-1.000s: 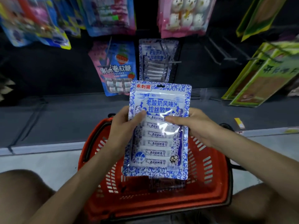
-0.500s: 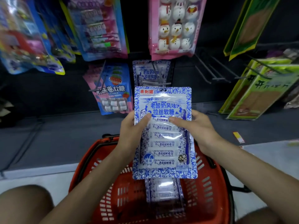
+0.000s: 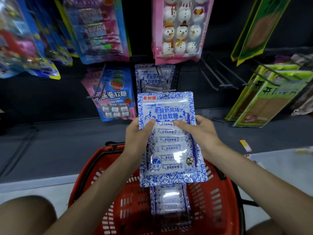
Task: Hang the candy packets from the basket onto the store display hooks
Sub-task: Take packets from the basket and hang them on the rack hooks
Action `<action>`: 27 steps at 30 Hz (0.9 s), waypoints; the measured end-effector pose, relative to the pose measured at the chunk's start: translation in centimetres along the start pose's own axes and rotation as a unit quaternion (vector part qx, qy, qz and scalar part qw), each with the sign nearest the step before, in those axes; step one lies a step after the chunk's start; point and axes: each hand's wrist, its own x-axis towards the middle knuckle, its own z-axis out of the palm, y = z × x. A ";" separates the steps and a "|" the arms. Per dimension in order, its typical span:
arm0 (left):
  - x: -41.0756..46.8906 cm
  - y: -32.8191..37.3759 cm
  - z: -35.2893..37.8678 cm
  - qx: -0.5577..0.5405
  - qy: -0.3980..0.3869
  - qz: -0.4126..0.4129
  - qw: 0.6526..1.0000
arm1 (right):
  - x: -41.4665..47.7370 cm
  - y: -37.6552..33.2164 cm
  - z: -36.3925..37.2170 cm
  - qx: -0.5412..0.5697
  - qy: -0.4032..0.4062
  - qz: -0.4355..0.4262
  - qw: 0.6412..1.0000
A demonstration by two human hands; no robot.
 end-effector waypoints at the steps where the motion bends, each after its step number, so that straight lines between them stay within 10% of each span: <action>1: 0.1 0.1 0.0 -0.002 0.001 -0.005 1.000 | 0.1 -0.1 0.0 -0.001 0.001 0.003 1.000; 27: 5.8 0.1 2.0 0.168 0.087 0.007 0.982 | 8.6 -0.4 2.7 -0.165 0.027 0.050 0.985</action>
